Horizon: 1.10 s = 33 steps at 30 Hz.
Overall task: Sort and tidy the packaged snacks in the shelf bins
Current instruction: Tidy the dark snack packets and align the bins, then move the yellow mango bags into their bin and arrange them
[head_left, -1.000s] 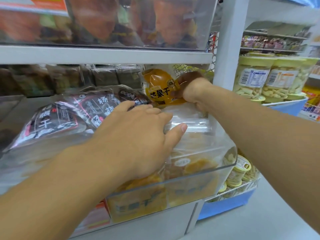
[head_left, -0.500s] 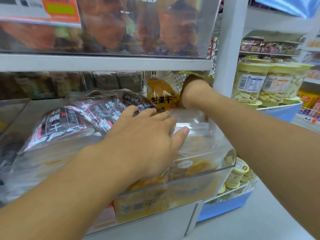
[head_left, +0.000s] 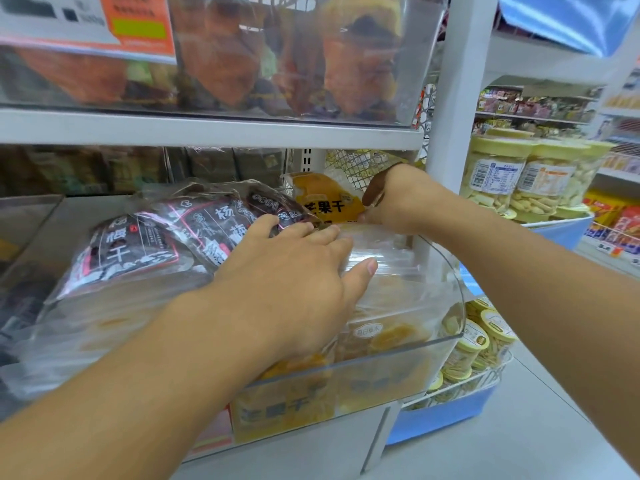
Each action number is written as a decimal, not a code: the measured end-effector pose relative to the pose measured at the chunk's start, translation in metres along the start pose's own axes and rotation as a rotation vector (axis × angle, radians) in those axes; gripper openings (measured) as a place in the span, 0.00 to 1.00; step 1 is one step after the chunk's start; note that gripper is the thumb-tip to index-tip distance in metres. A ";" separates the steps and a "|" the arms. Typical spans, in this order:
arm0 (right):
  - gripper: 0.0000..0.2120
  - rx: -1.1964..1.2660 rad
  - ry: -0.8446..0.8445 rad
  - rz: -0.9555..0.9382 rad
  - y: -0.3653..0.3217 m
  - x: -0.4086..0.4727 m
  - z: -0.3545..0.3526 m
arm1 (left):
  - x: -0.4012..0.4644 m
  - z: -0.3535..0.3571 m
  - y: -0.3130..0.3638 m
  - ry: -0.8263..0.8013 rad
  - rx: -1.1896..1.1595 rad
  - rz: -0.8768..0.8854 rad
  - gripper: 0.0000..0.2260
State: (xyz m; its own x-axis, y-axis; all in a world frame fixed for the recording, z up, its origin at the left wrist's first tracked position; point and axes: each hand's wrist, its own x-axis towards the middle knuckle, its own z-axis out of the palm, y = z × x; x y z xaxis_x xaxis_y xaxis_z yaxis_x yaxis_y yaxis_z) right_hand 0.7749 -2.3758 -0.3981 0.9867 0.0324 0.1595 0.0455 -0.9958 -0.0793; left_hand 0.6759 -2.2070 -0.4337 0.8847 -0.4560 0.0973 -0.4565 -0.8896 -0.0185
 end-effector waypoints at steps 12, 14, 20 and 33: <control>0.18 0.602 -0.182 -0.256 0.006 -0.029 0.008 | -0.002 0.000 -0.001 0.137 -0.011 0.022 0.28; 0.17 0.526 -0.216 -0.277 0.009 -0.029 0.009 | -0.003 -0.001 -0.001 0.177 -0.012 0.034 0.25; 0.14 0.408 -0.197 -0.244 0.019 -0.026 0.006 | 0.001 -0.004 -0.015 0.170 -0.239 -0.010 0.32; 0.15 0.237 0.035 -0.345 -0.007 -0.070 -0.014 | -0.064 -0.025 -0.048 0.416 -0.273 0.106 0.21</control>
State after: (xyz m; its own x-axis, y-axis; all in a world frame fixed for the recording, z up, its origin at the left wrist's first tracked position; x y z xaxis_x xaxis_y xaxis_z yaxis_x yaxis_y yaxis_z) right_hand 0.7030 -2.3719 -0.3952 0.9016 0.3539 0.2489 0.4112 -0.8797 -0.2389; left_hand 0.6386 -2.1346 -0.4144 0.7446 -0.4439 0.4985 -0.5991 -0.7738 0.2058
